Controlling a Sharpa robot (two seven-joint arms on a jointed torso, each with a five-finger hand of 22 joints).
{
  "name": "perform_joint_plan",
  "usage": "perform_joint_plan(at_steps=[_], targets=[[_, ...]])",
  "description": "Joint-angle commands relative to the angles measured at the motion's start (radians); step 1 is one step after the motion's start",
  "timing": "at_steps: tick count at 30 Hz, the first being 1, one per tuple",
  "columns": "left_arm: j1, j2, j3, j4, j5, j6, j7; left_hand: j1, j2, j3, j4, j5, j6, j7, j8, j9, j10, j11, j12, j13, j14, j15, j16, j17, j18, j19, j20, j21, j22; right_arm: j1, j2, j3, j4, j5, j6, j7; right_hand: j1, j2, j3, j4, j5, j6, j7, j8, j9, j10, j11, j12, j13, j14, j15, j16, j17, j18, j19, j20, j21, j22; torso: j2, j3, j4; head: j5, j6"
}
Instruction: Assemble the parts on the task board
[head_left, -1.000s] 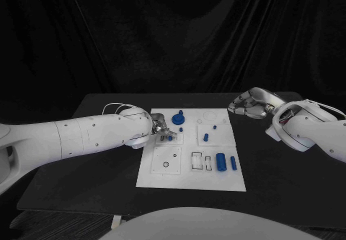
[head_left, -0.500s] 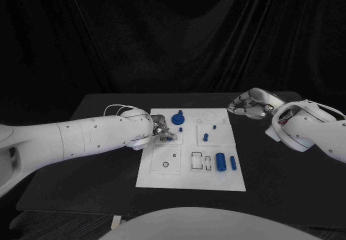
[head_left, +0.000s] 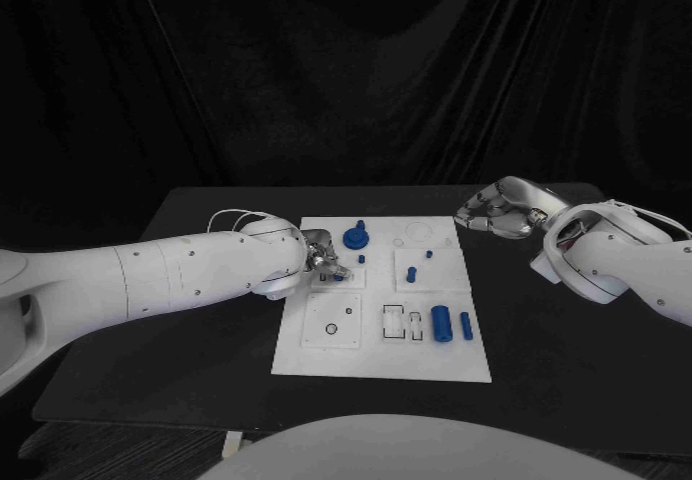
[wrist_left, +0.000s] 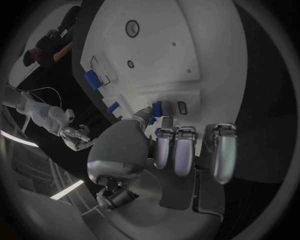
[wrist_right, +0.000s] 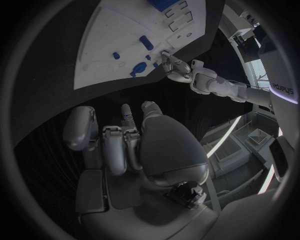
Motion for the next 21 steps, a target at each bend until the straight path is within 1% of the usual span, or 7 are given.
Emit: perform_joint_plan(at_steps=[1, 4, 11, 16, 21], targets=[[-0.006, 0.001, -0.002, 0.0, 0.0, 0.004, 0.016, 0.016, 0.001, 0.011, -0.013, 0.014, -0.002, -0.009, -0.007, -0.004, 0.103, 0.0, -0.001, 0.263, 0.106, -0.001, 0.003, 0.263, 0.015, 0.051, 0.003, -0.005, 0.236, -0.003, -0.001, 0.001, -0.001, -0.005, 0.006, -0.017, 0.01, 0.001, 0.008, -0.002, 0.004, -0.003, 0.007, -0.006, -0.001, 0.101, 0.007, -0.006, 0.26, 0.094, 0.004, -0.005, 0.213, 0.007, -0.005, 0.0, -0.004, 0.138, 0.0, 0.0003, 0.0, 0.0, 0.0], [-0.006, 0.0, -0.002, 0.001, 0.0, 0.004, 0.018, 0.027, -0.001, 0.031, -0.025, 0.014, -0.002, -0.01, -0.008, -0.007, 0.103, -0.001, -0.001, 0.263, 0.106, -0.002, 0.003, 0.263, 0.015, 0.05, 0.002, -0.006, 0.236, -0.004, 0.0, 0.001, -0.001, -0.005, 0.007, -0.018, 0.011, 0.0, 0.008, -0.002, 0.005, -0.003, 0.007, -0.006, -0.001, 0.101, 0.007, -0.006, 0.26, 0.094, 0.005, -0.005, 0.214, 0.007, -0.006, 0.0, -0.005, 0.137, -0.001, 0.0004, -0.0001, 0.001, 0.0], [-0.006, -0.001, -0.002, 0.002, 0.0, -0.01, 0.025, 0.043, -0.013, 0.076, -0.052, 0.048, 0.001, -0.011, -0.009, -0.011, 0.103, -0.003, -0.001, 0.263, 0.106, -0.004, 0.003, 0.263, 0.014, 0.051, 0.001, -0.004, 0.236, -0.006, 0.0, 0.001, -0.002, -0.005, 0.008, -0.019, 0.014, 0.0, 0.01, -0.003, 0.006, -0.004, 0.007, -0.007, -0.002, 0.101, 0.007, -0.006, 0.26, 0.093, 0.005, -0.007, 0.211, 0.008, -0.007, 0.0, -0.01, 0.136, -0.001, 0.0006, -0.0003, 0.002, 0.0], [-0.006, -0.006, -0.002, 0.007, 0.0, -0.034, 0.032, 0.046, -0.02, 0.1, -0.064, 0.069, 0.004, -0.012, -0.007, -0.012, 0.103, -0.003, -0.001, 0.263, 0.106, -0.004, 0.003, 0.263, 0.014, 0.052, 0.0, -0.004, 0.236, -0.006, -0.001, 0.001, -0.002, -0.005, 0.008, -0.02, 0.015, 0.0, 0.011, -0.004, 0.006, -0.005, 0.007, -0.007, -0.002, 0.101, 0.007, -0.006, 0.26, 0.093, 0.005, -0.008, 0.21, 0.008, -0.008, 0.0, -0.012, 0.136, 0.0, 0.0001, -0.0002, 0.0, 0.0], [-0.006, -0.014, -0.001, 0.015, 0.0, -0.053, 0.034, 0.045, -0.022, 0.104, -0.065, 0.073, 0.006, -0.012, -0.006, -0.012, 0.103, -0.004, -0.001, 0.263, 0.106, -0.005, 0.003, 0.263, 0.014, 0.054, 0.0, -0.001, 0.237, -0.006, -0.002, 0.001, -0.002, -0.005, 0.009, -0.021, 0.016, -0.001, 0.012, -0.004, 0.006, -0.005, 0.007, -0.007, -0.002, 0.101, 0.007, -0.006, 0.26, 0.093, 0.005, -0.009, 0.21, 0.008, -0.009, 0.0, -0.013, 0.135, 0.0, 0.0002, -0.0001, -0.003, 0.0]])
